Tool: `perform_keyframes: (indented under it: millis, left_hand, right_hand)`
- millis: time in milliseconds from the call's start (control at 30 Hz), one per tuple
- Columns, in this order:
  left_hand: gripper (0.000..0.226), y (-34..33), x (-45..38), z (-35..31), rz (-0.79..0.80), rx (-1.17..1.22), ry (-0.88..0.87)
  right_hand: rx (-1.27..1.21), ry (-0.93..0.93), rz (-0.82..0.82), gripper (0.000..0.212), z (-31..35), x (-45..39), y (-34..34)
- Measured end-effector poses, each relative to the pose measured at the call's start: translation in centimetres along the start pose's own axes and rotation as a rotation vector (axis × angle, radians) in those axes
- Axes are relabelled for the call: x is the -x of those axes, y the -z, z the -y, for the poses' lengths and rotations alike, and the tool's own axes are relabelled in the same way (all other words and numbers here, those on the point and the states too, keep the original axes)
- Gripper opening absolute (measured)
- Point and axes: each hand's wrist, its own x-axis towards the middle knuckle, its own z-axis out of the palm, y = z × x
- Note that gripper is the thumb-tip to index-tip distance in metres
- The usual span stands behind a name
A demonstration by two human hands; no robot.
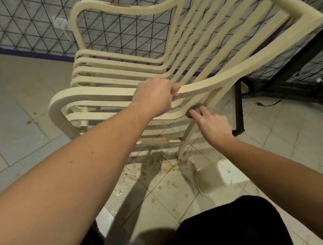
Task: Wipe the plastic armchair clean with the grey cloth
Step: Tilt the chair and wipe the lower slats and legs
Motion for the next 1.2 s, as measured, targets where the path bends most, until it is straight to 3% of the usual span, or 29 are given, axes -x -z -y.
perform_keyframes:
  millis: [267, 467, 633, 767, 833, 900, 967, 1100, 1200]
  left_hand:
    - [0.031, 0.0, 0.0, 0.3, -0.014, 0.011, -0.015]
    - [0.029, -1.0, -0.3, 0.8, -0.060, -0.004, -0.052]
    - [0.034, -1.1, -0.2, 0.9, -0.071, -0.003, -0.037]
    - [0.030, -0.9, 0.1, 0.5, -0.094, -0.029, -0.051]
    - [0.030, -0.9, 0.3, 0.4, -0.109, -0.024, -0.047]
    - [0.031, -1.0, 0.5, 0.2, -0.115, -0.023, -0.039]
    - [0.033, -0.9, 0.6, 0.0, -0.124, -0.003, -0.032]
    - [0.036, -0.7, 0.6, -0.1, -0.144, 0.020, -0.022]
    - [0.036, -0.7, 0.5, -0.2, -0.114, 0.019, 0.000]
  right_hand:
    - [0.034, 0.011, 0.347, 0.036, 4.5, -1.2, -5.0]
    - [-0.010, 0.073, 0.154, 0.045, 4.7, -0.9, -5.9]
    - [0.057, -0.036, 0.336, 0.035, 6.0, -2.0, -7.9]
    - [-0.206, -0.187, 0.419, 0.026, 6.8, 0.1, -10.1]
    - [-0.556, -0.444, 0.296, 0.028, 6.2, 1.5, -10.3]
    - [-1.047, -0.868, 0.107, 0.036, 5.6, 2.8, -9.6]
    - [-1.435, -1.181, -0.018, 0.043, 4.9, 2.4, -8.2]
    - [-1.844, -1.351, -0.208, 0.052, 2.6, -0.9, -5.8]
    - [-1.765, -1.266, -0.487, 0.019, 1.9, -1.1, -1.0]
